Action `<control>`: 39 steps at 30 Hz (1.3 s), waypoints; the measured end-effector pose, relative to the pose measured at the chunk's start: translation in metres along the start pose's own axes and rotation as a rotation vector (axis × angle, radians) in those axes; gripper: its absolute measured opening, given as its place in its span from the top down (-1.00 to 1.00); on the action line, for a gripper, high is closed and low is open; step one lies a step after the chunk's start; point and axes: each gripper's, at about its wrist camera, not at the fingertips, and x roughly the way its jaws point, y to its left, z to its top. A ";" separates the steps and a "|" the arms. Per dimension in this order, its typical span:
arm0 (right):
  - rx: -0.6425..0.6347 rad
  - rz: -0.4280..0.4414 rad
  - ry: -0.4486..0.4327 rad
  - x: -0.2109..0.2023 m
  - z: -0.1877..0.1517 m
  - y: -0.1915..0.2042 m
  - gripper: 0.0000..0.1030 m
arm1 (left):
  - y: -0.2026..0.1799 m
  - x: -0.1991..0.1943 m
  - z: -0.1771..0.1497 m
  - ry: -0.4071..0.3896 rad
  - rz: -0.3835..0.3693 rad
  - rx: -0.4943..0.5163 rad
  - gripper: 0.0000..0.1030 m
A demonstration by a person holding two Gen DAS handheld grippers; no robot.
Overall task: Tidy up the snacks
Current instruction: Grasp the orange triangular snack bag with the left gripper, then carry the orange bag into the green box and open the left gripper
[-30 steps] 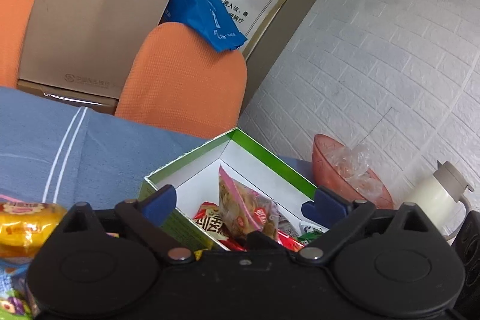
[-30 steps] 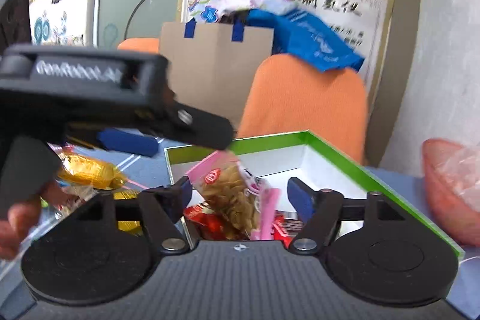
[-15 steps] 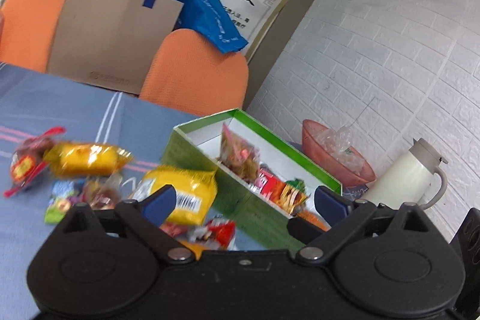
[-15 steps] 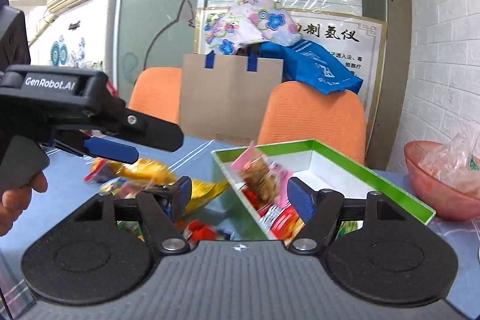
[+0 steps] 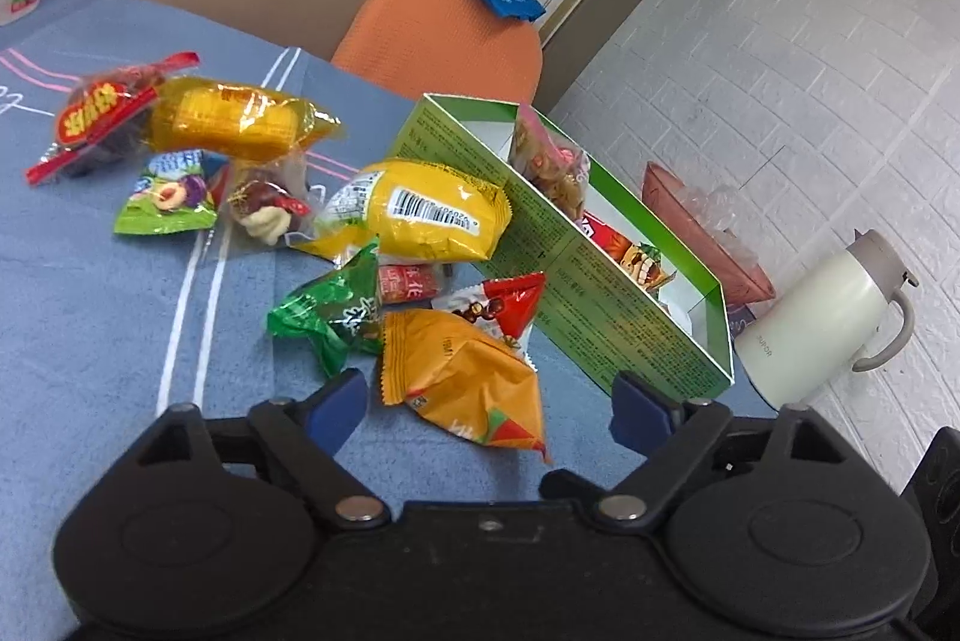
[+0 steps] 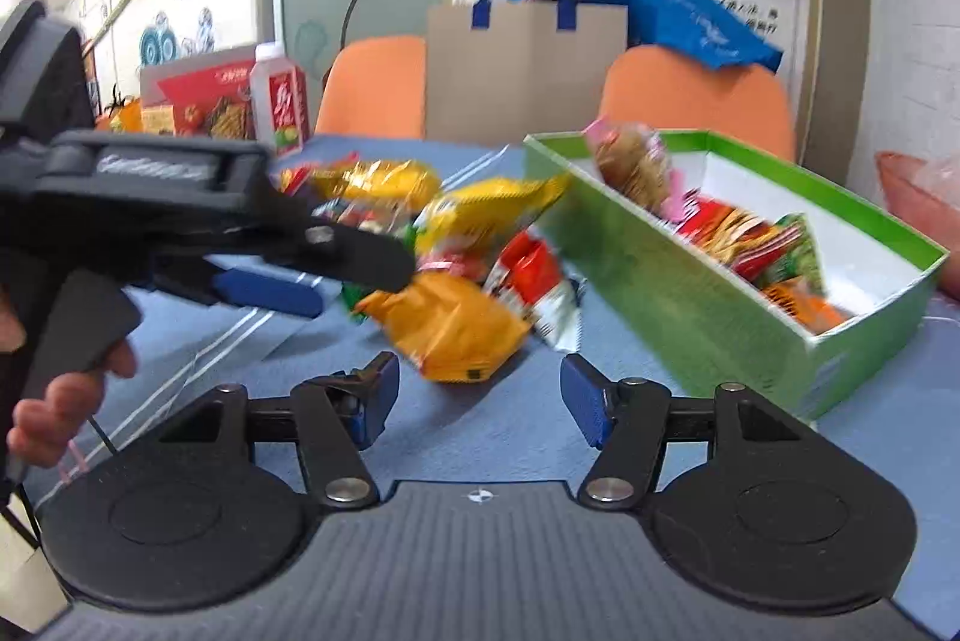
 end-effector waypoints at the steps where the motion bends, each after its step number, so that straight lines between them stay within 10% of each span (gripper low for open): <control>1: 0.002 0.004 0.005 0.003 0.001 0.002 -0.91 | 0.001 0.004 0.001 0.001 -0.004 -0.001 -1.00; 12: 0.108 0.048 0.048 0.036 0.005 -0.003 -0.66 | 0.018 0.021 0.006 0.038 -0.029 -0.055 -1.00; 15: 0.110 0.028 0.056 0.042 0.003 -0.004 -0.22 | 0.018 0.027 0.005 0.045 -0.025 -0.048 -0.58; 20: 0.093 0.006 0.026 0.029 0.001 -0.008 0.27 | 0.012 0.022 0.000 0.046 -0.071 -0.059 -0.45; 39: 0.090 -0.134 -0.197 -0.015 0.048 -0.056 0.31 | -0.073 0.038 0.063 -0.035 -0.224 0.094 -0.44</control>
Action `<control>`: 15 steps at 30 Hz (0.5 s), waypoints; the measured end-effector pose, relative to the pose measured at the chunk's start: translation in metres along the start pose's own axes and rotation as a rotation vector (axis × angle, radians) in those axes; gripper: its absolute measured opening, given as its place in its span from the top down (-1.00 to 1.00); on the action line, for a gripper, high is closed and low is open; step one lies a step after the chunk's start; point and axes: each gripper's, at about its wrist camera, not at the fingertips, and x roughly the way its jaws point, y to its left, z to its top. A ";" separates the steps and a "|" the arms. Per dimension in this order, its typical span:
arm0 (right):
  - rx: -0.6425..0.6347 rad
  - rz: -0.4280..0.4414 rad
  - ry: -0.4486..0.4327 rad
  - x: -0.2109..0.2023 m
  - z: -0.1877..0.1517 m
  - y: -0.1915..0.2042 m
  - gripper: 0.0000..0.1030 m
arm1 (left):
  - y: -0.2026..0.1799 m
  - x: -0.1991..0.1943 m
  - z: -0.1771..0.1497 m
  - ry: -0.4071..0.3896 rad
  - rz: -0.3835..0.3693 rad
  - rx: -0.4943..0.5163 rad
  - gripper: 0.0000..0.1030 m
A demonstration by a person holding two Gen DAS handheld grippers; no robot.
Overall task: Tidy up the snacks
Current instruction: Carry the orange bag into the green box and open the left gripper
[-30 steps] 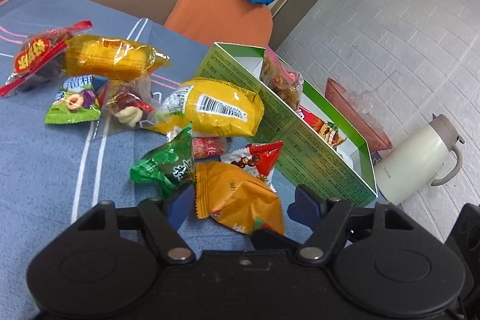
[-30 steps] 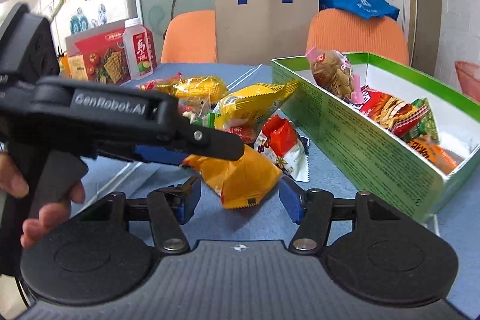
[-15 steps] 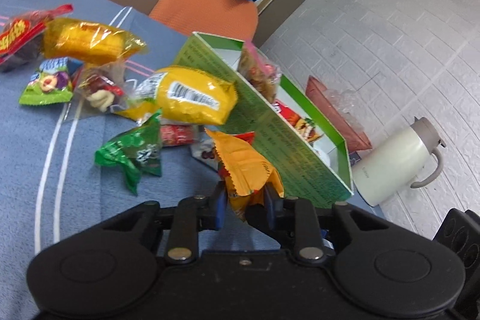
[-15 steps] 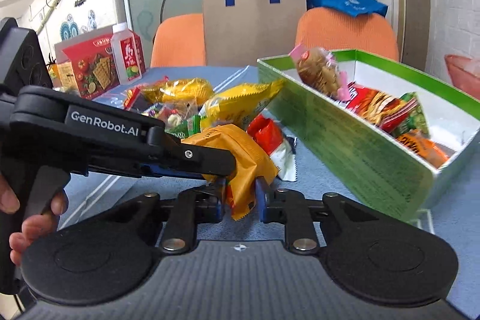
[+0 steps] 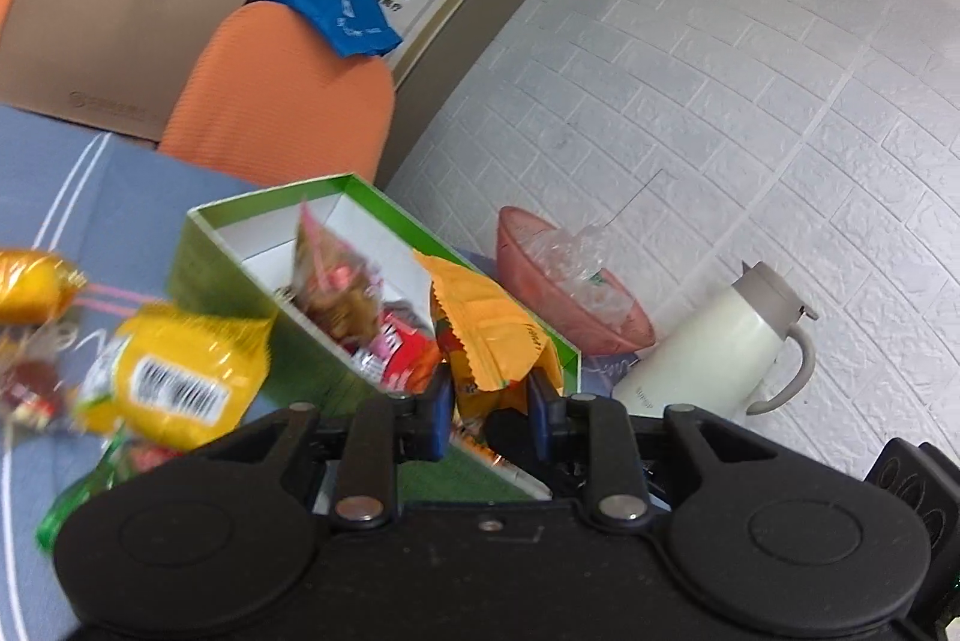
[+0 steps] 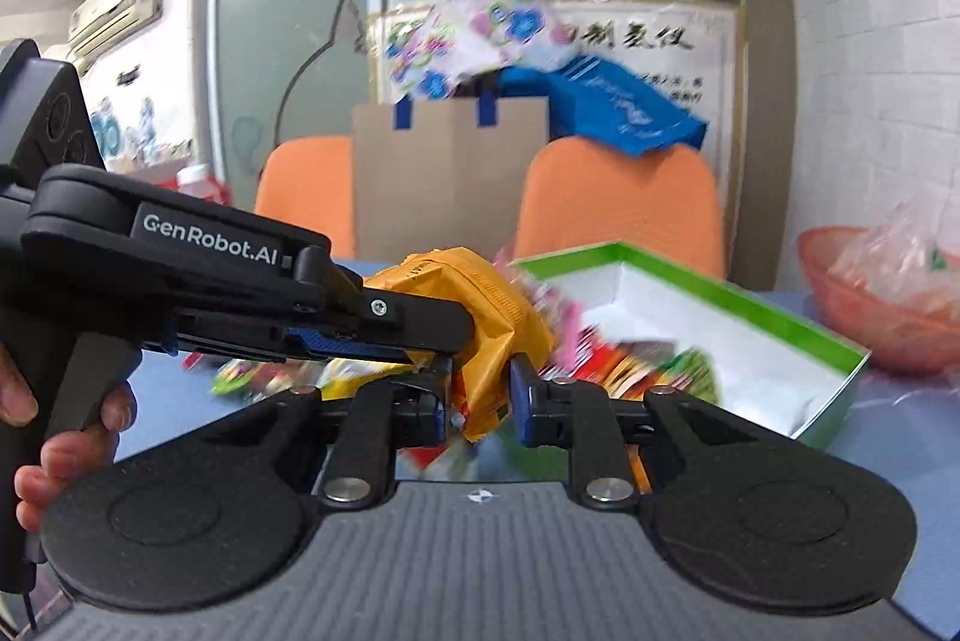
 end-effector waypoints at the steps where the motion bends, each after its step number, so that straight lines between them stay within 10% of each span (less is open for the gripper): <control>1: 0.005 -0.009 -0.006 0.002 0.003 -0.005 0.31 | -0.001 0.007 0.005 0.001 -0.009 0.001 -0.44; 13: 0.092 -0.048 0.031 0.052 0.010 -0.061 0.31 | 0.015 0.080 0.032 0.064 0.004 -0.031 -0.44; 15: 0.117 -0.053 0.039 0.061 0.009 -0.068 0.31 | 0.019 0.088 0.034 0.058 0.029 -0.024 -0.87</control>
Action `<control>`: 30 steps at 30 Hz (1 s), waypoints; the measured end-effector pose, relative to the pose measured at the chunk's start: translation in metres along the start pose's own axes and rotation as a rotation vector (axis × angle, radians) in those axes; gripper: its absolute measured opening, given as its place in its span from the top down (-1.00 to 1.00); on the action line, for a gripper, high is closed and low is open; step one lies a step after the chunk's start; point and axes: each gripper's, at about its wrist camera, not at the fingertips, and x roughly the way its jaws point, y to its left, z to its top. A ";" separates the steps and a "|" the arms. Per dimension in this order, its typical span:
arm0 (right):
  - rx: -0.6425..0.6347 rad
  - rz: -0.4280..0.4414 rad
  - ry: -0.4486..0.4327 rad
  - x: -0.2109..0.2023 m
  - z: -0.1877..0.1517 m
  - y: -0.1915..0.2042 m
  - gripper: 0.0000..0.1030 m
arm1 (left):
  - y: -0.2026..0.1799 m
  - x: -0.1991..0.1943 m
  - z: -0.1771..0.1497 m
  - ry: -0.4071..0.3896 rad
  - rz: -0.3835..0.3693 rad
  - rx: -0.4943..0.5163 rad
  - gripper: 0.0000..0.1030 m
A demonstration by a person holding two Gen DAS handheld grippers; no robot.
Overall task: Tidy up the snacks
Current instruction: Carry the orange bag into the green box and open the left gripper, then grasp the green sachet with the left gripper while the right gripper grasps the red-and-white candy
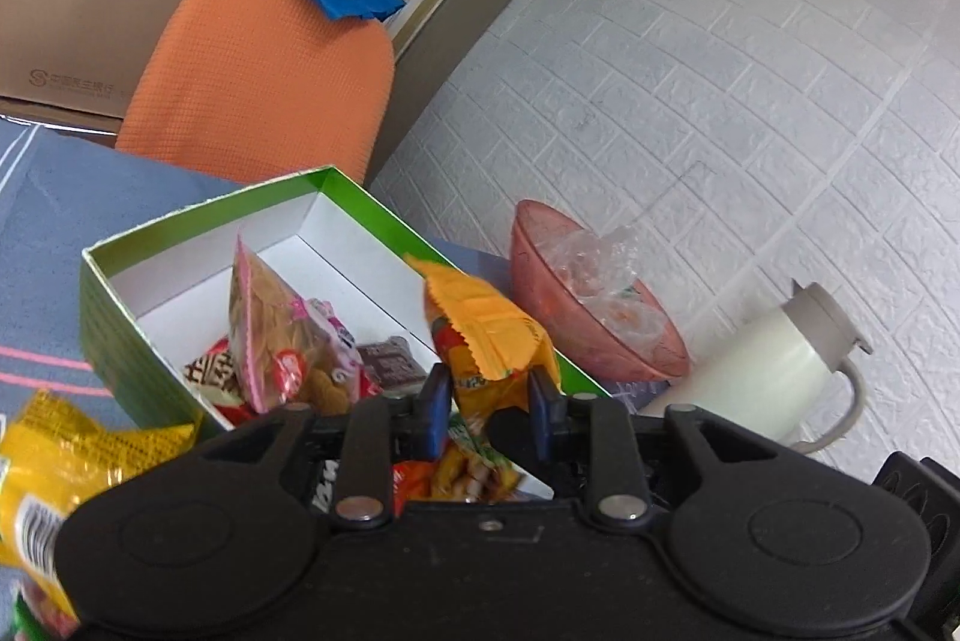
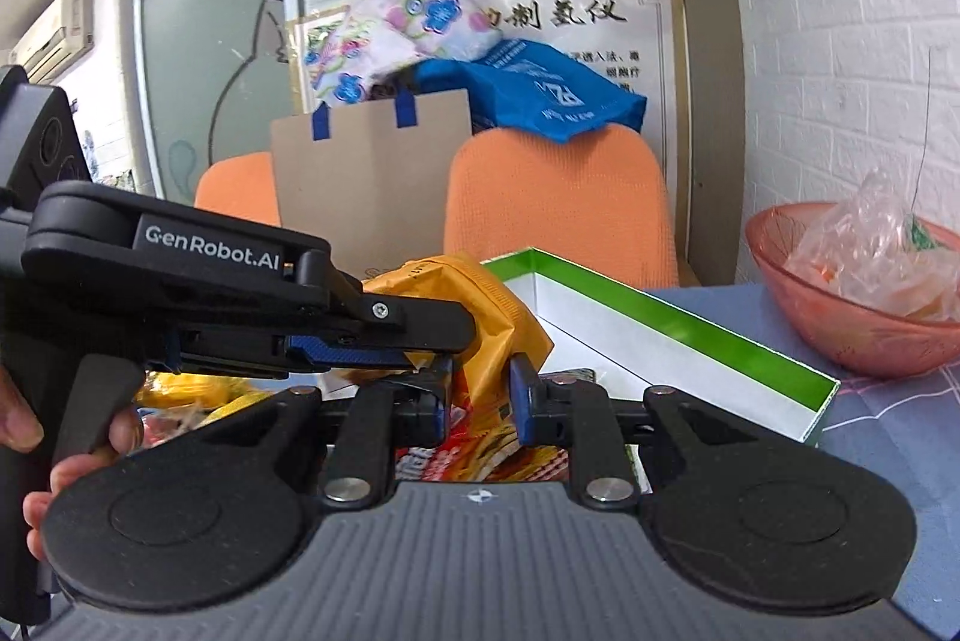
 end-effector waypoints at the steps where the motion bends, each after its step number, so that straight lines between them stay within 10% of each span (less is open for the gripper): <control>1: 0.009 -0.011 0.003 0.005 0.000 -0.003 0.23 | 0.001 0.002 0.001 -0.010 0.024 0.011 -1.00; 5: -0.023 -0.043 0.018 0.011 -0.005 -0.004 -0.80 | -0.001 -0.015 -0.001 -0.076 0.038 0.021 -1.00; 10: -0.035 -0.018 -0.006 -0.001 -0.007 0.006 -0.73 | -0.010 -0.052 0.000 -0.153 0.071 0.060 -1.00; 17: -0.076 0.132 0.052 0.005 -0.003 0.034 0.24 | -0.006 -0.098 -0.006 -0.194 0.118 0.063 -1.00; 24: 0.058 0.090 0.151 0.056 0.004 0.039 0.28 | 0.006 -0.129 -0.016 -0.207 0.171 0.074 -1.00; 27: 0.043 -0.041 0.087 0.057 0.006 0.043 -0.04 | 0.015 -0.142 -0.019 -0.213 0.212 0.087 -1.00; 30: 0.049 0.029 0.099 0.048 0.000 0.043 -0.02 | 0.026 -0.153 -0.024 -0.216 0.234 0.075 -1.00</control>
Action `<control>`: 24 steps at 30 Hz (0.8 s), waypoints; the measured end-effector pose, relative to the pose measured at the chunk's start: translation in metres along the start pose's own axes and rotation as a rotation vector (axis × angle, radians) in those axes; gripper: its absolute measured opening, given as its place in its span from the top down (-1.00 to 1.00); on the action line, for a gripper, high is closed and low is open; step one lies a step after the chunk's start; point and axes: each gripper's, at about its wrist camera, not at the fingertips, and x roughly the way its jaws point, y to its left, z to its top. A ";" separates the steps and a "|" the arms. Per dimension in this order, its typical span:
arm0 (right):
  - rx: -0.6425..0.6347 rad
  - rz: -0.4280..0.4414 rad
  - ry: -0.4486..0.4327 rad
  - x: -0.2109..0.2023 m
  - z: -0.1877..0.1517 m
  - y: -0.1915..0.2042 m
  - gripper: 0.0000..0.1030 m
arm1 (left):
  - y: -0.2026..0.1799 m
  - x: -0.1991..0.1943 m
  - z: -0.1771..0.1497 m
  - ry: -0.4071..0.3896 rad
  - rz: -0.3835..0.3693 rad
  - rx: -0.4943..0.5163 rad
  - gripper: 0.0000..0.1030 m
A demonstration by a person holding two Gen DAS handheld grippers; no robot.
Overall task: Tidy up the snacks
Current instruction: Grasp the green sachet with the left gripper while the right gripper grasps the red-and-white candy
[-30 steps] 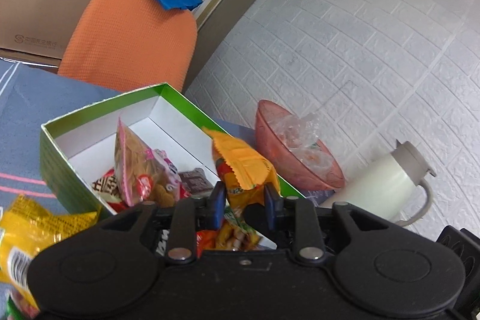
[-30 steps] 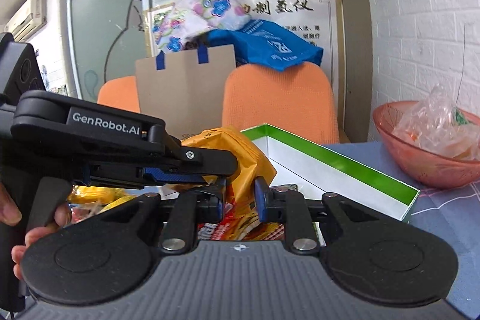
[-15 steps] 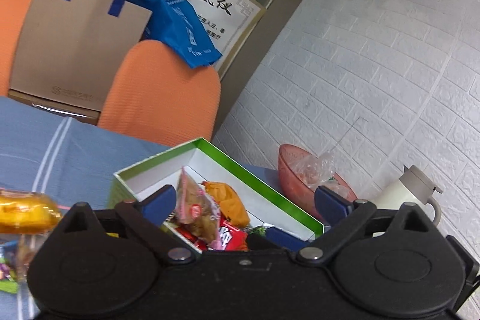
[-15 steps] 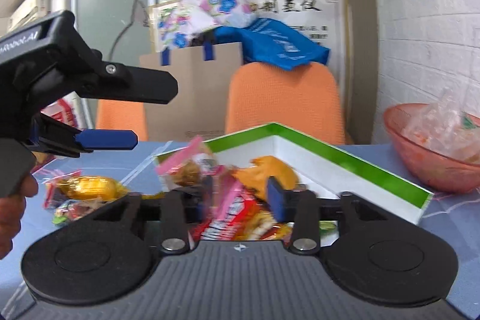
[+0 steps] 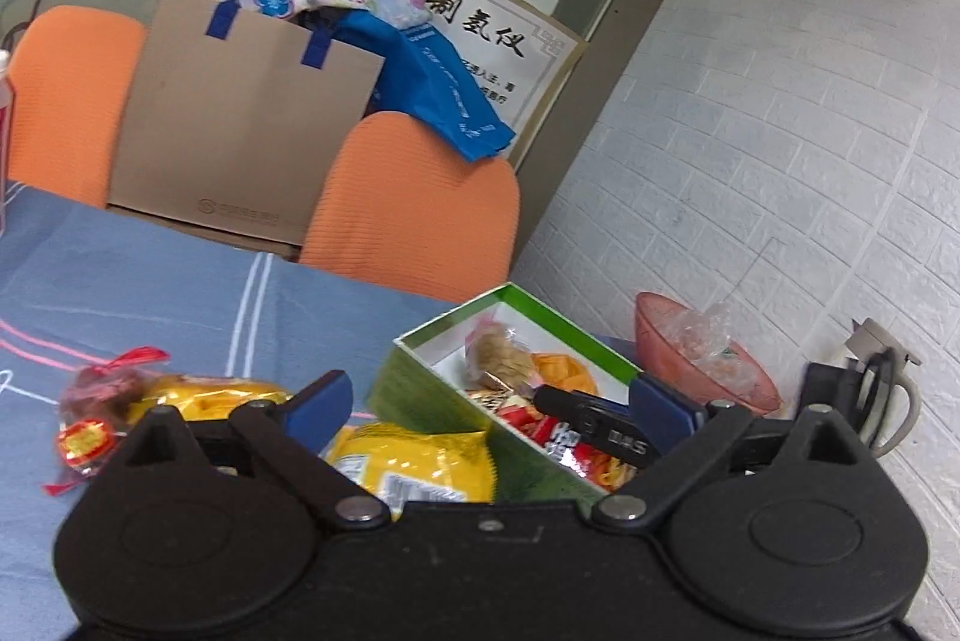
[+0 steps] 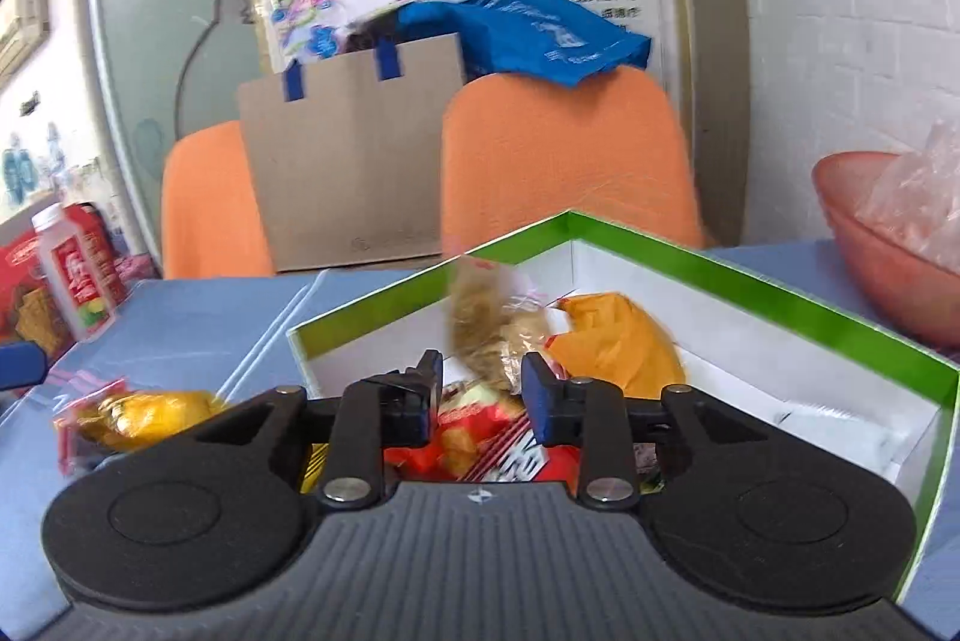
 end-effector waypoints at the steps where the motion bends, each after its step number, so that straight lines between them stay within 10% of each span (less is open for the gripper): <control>1: 0.001 0.015 0.001 -0.005 -0.004 0.002 -0.02 | 0.004 -0.002 -0.002 0.004 0.009 -0.005 -1.00; 6: -0.041 0.077 -0.010 -0.036 -0.026 0.016 -0.14 | 0.020 -0.016 -0.022 0.028 0.034 -0.029 -1.00; 10: -0.082 0.099 -0.058 -0.066 -0.043 0.033 -0.88 | 0.035 -0.026 -0.043 0.059 0.048 -0.058 -1.00; 24: -0.291 0.079 0.073 -0.043 -0.070 0.062 -0.83 | 0.036 -0.025 -0.076 0.133 0.075 0.048 -1.00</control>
